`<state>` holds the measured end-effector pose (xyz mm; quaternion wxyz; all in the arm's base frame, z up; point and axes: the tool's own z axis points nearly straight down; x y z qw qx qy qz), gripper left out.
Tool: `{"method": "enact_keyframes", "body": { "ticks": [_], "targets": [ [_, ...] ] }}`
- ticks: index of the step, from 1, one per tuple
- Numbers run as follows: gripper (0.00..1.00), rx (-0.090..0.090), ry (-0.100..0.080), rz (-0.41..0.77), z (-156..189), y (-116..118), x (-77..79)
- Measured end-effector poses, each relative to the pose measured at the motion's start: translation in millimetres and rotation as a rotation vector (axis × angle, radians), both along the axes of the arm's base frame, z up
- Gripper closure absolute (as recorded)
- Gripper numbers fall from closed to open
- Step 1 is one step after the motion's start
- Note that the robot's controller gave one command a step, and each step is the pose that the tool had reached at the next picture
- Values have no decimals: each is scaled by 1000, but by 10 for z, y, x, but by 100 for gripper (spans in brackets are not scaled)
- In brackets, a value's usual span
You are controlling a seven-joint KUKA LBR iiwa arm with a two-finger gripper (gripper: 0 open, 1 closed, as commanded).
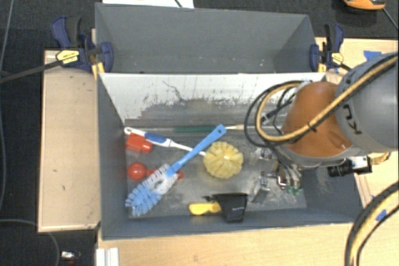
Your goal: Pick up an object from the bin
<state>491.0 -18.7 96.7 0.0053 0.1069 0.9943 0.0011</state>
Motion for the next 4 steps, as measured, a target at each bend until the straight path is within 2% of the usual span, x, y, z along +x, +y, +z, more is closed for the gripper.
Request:
{"method": "enact_keyframes", "body": {
  "ticks": [1,2,3,4],
  "targets": [
    [100,0,-6,-221,136,1119,358],
    [100,-1,-6,-219,142,1118,351],
    [100,0,-10,-234,661,1095,38],
    [100,-4,-2,-248,716,1122,288]
  ]
}}
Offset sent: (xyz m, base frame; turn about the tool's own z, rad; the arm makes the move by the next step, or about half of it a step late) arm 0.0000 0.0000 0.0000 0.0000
